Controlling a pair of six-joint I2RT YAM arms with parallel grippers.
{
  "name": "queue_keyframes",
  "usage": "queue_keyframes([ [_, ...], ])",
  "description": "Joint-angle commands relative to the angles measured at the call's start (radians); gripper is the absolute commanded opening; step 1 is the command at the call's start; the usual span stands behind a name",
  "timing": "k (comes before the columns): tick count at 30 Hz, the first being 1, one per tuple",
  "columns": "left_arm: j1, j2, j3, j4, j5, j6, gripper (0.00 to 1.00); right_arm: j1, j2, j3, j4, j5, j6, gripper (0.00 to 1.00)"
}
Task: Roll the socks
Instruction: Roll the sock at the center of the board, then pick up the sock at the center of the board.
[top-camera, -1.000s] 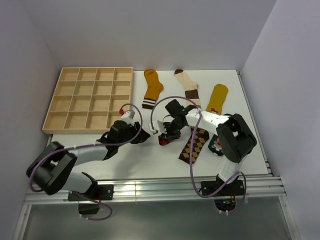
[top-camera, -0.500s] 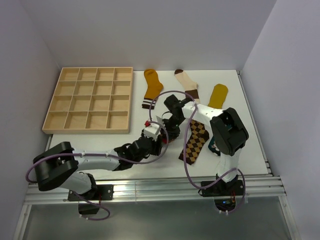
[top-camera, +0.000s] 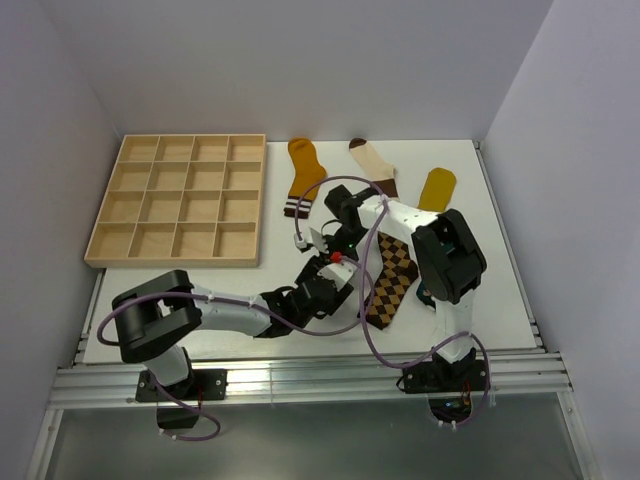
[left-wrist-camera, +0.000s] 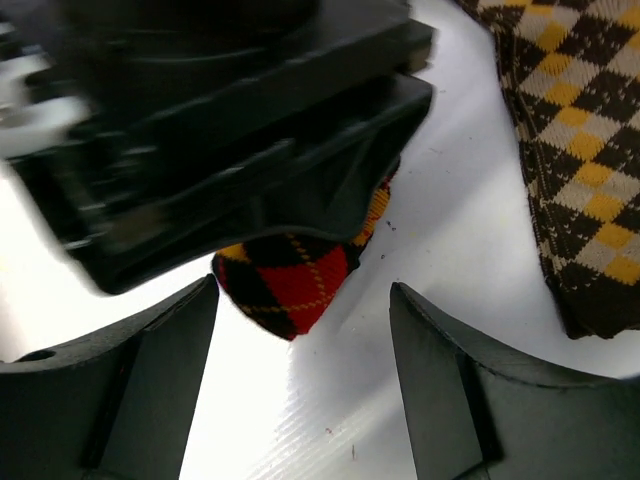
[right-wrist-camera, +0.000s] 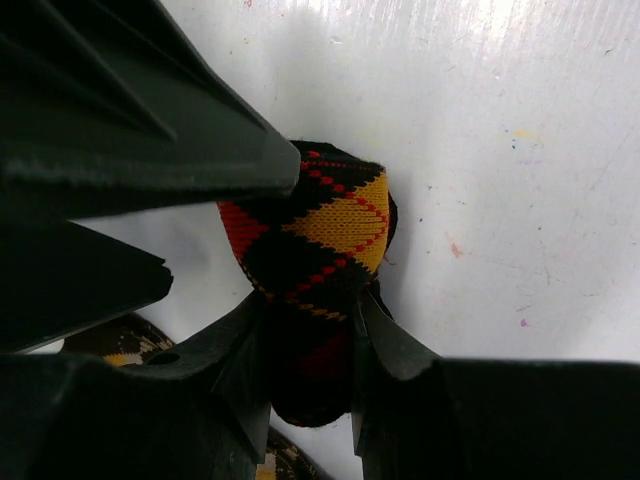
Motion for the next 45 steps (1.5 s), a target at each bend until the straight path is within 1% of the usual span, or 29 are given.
queue_keyframes([
  [1, -0.015, 0.040, 0.059, 0.002, -0.025, 0.112, 0.74, -0.010, 0.091, -0.007, -0.117, 0.097, 0.001, 0.18],
  [2, -0.017, 0.046, 0.063, 0.003, -0.023, 0.152, 0.75, -0.010, 0.094, -0.007, -0.120, 0.097, 0.001, 0.18],
  [8, -0.021, 0.104, 0.106, -0.014, -0.037, 0.244, 0.74, -0.010, 0.121, 0.010, -0.148, 0.100, -0.005, 0.18],
  [14, -0.023, 0.159, 0.162, -0.052, -0.030, 0.302, 0.73, -0.010, 0.155, 0.045, -0.186, 0.102, -0.013, 0.18],
  [19, -0.021, 0.210, 0.205, -0.077, -0.016, 0.339, 0.70, -0.011, 0.177, 0.071, -0.217, 0.106, -0.023, 0.17],
  [26, 0.012, 0.232, 0.213, -0.087, 0.055, 0.310, 0.65, -0.010, 0.195, 0.079, -0.260, 0.100, -0.049, 0.17],
  [30, 0.029, 0.245, 0.230, -0.106, 0.107, 0.301, 0.59, -0.011, 0.212, 0.101, -0.302, 0.083, -0.071, 0.18],
  [31, 0.031, 0.249, 0.236, -0.126, 0.131, 0.290, 0.56, -0.010, 0.221, 0.107, -0.312, 0.080, -0.072, 0.18],
  [32, 0.038, 0.252, 0.242, -0.135, 0.147, 0.281, 0.51, -0.011, 0.224, 0.113, -0.325, 0.080, -0.076, 0.18],
  [33, 0.041, 0.253, 0.248, -0.141, 0.165, 0.272, 0.49, -0.010, 0.230, 0.121, -0.332, 0.079, -0.077, 0.18],
  [35, 0.054, 0.250, 0.245, -0.149, 0.219, 0.244, 0.49, -0.010, 0.232, 0.125, -0.348, 0.075, -0.088, 0.18],
  [37, 0.066, 0.238, 0.248, -0.166, 0.254, 0.208, 0.51, -0.011, 0.232, 0.134, -0.362, 0.063, -0.094, 0.18],
  [41, 0.097, 0.204, 0.228, -0.159, 0.325, 0.158, 0.63, -0.017, 0.236, 0.151, -0.387, 0.037, -0.106, 0.17],
  [45, 0.115, 0.202, 0.214, -0.156, 0.371, 0.132, 0.68, -0.021, 0.232, 0.148, -0.388, 0.022, -0.111, 0.16],
])
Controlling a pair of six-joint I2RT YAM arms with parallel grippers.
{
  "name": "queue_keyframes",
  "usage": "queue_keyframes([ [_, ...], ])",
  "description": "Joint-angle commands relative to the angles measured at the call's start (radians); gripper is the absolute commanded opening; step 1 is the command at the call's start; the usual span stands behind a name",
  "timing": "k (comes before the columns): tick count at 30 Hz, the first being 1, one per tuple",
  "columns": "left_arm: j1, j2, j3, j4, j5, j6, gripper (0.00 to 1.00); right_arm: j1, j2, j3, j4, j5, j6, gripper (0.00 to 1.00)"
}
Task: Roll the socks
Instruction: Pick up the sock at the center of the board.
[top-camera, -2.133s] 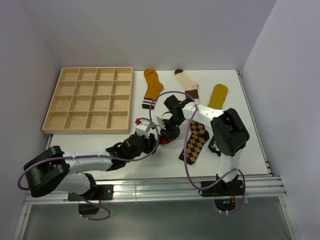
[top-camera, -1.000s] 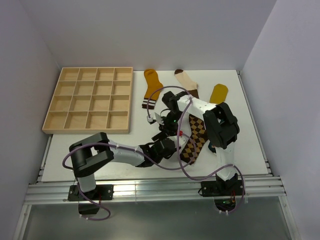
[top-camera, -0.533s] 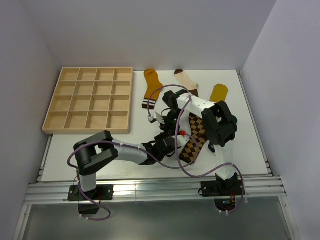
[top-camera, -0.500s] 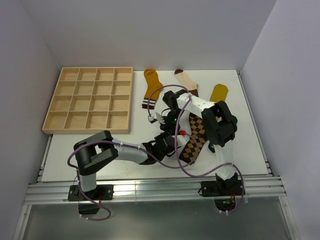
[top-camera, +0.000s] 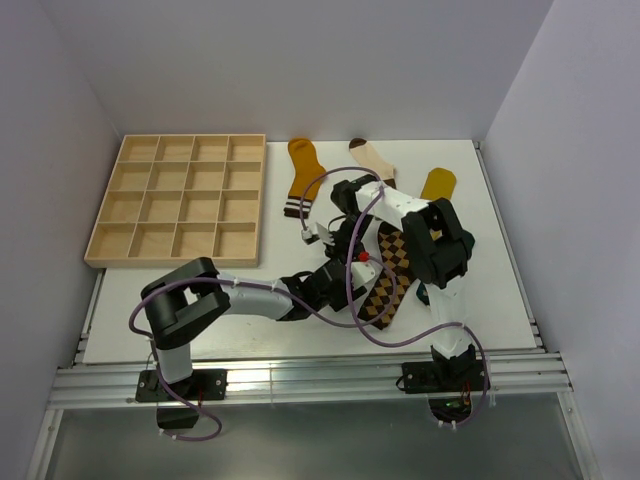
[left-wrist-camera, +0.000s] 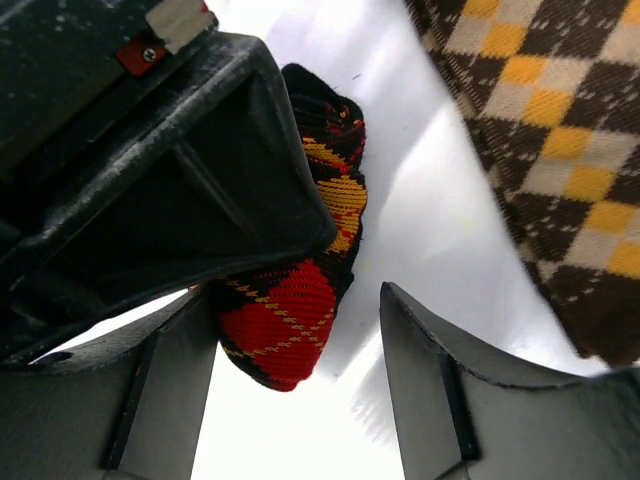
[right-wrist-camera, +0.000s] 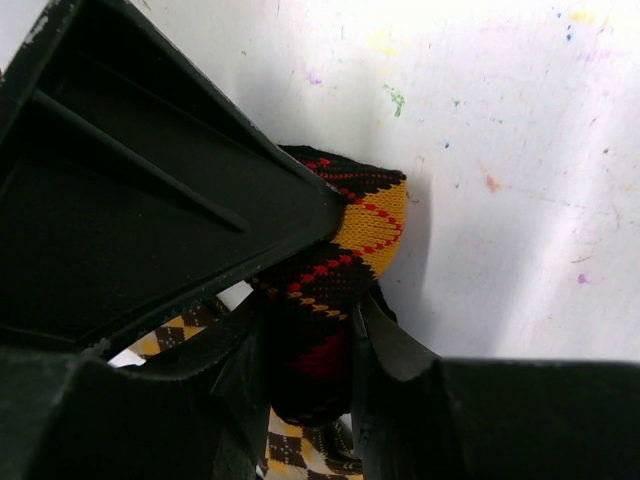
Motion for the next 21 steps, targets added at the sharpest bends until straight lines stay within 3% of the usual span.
queue_keyframes([
  [1, 0.058, 0.016, -0.006, 0.010, 0.152, -0.133, 0.68, 0.040, 0.062, -0.057, -0.100, 0.033, -0.076, 0.16],
  [13, 0.061, 0.107, 0.025, 0.024, -0.006, -0.122, 0.59, 0.042, 0.068, -0.056, -0.128, 0.027, -0.088, 0.16],
  [19, 0.061, 0.127, 0.040, 0.022, 0.054, -0.118, 0.40, 0.042, 0.069, -0.051, -0.128, 0.027, -0.088, 0.20],
  [21, 0.060, 0.130, 0.042, 0.018, 0.058, -0.121, 0.23, 0.042, 0.063, -0.054, -0.120, 0.028, -0.079, 0.22],
])
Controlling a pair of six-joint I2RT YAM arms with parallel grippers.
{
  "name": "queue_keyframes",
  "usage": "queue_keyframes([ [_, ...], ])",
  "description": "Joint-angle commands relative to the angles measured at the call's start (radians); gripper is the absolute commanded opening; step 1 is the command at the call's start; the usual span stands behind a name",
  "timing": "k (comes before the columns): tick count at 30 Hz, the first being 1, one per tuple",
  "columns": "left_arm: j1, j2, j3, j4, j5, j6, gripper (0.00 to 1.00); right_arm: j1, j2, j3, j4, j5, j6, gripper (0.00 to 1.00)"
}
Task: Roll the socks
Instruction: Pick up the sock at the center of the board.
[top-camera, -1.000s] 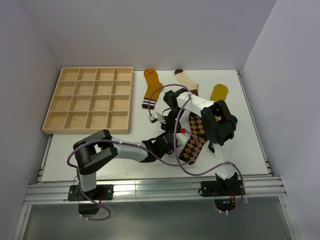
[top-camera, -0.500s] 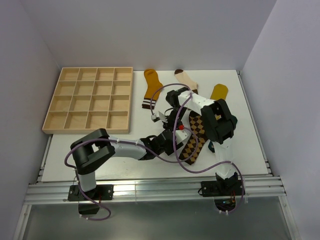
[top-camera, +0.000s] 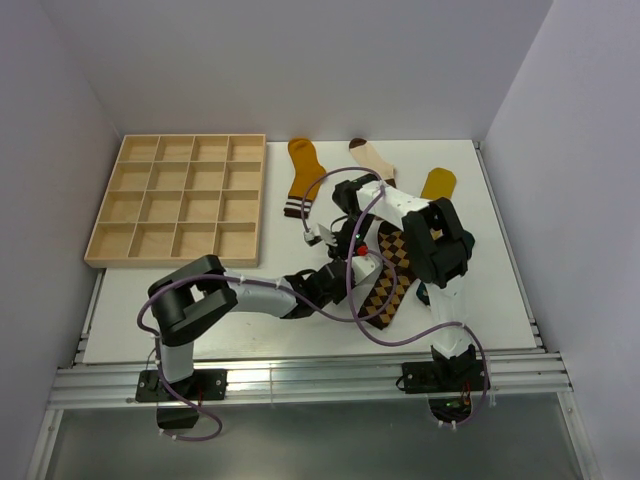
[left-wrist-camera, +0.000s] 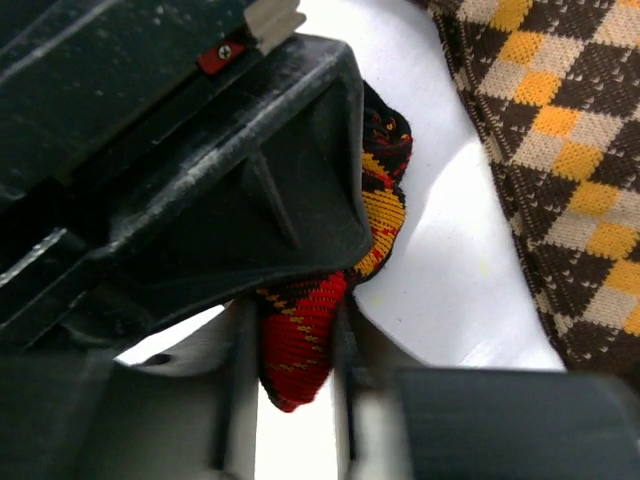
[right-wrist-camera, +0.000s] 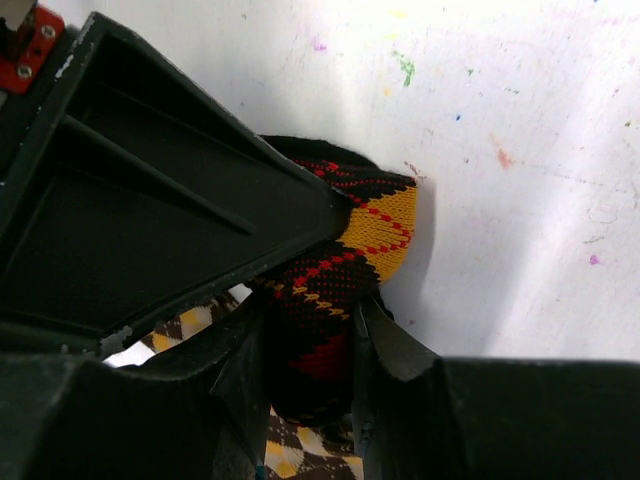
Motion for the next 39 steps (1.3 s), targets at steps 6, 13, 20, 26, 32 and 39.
queue_keyframes([
  [6, 0.050, 0.092, 0.013, -0.031, 0.097, -0.066, 0.00, 0.052, 0.044, -0.070, -0.062, 0.012, -0.031, 0.34],
  [13, 0.050, 0.084, -0.007, -0.039, 0.088, -0.085, 0.00, 0.035, 0.010, -0.094, 0.038, 0.026, 0.033, 0.52],
  [20, 0.063, 0.073, -0.018, -0.044, 0.054, -0.124, 0.00, -0.048, -0.045, -0.067, 0.078, 0.004, 0.100, 0.63],
  [26, 0.065, 0.075, -0.018, -0.054, 0.033, -0.136, 0.00, -0.118, -0.077, -0.025, 0.075, -0.048, 0.143, 0.64],
  [32, 0.065, 0.073, -0.012, -0.077, 0.004, -0.133, 0.00, -0.164, -0.108, 0.005, 0.085, -0.074, 0.185, 0.65],
  [39, 0.066, 0.075, -0.009, -0.088, -0.015, -0.136, 0.00, -0.209, -0.117, 0.039, 0.072, -0.100, 0.208, 0.66],
])
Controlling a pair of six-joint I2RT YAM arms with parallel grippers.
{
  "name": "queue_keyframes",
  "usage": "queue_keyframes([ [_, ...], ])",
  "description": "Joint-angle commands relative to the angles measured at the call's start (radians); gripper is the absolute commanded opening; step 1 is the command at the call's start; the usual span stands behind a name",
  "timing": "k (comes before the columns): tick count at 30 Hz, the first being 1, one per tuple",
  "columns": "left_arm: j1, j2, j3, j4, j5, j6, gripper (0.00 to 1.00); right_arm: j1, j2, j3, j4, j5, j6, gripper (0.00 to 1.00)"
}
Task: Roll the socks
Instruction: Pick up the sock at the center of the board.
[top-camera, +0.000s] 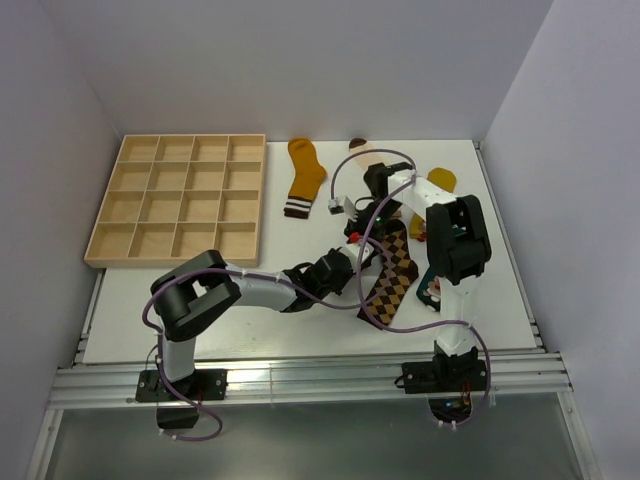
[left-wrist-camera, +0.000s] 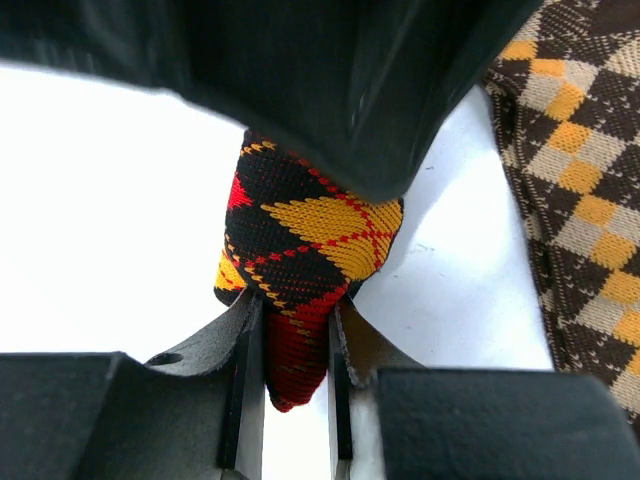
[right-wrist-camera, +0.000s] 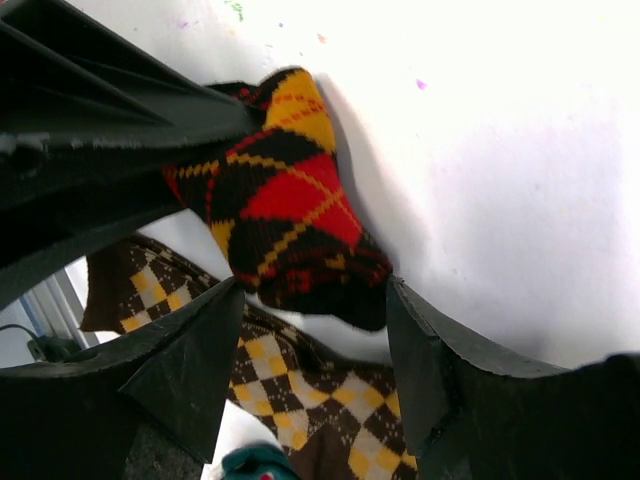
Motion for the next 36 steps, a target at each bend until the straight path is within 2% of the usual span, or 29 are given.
queue_keyframes([
  [1, 0.017, 0.051, -0.022, -0.155, -0.026, -0.025, 0.00, -0.023, -0.064, 0.046, -0.002, -0.022, 0.037, 0.65],
  [7, 0.017, 0.059, -0.009, -0.161, -0.027, -0.022, 0.00, -0.021, -0.038, 0.065, -0.064, -0.057, 0.016, 0.64],
  [15, 0.017, 0.059, 0.004, -0.177, -0.055, -0.027, 0.00, -0.021, -0.033, 0.076, -0.062, -0.074, 0.040, 0.63],
  [27, 0.069, -0.024, -0.010, -0.174, -0.041, -0.076, 0.00, -0.056, -0.133, 0.051, 0.143, 0.021, 0.255, 0.61],
  [36, 0.110, -0.114, -0.028, -0.148, -0.009, -0.117, 0.00, -0.096, -0.153, 0.077, 0.172, 0.033, 0.313, 0.60],
])
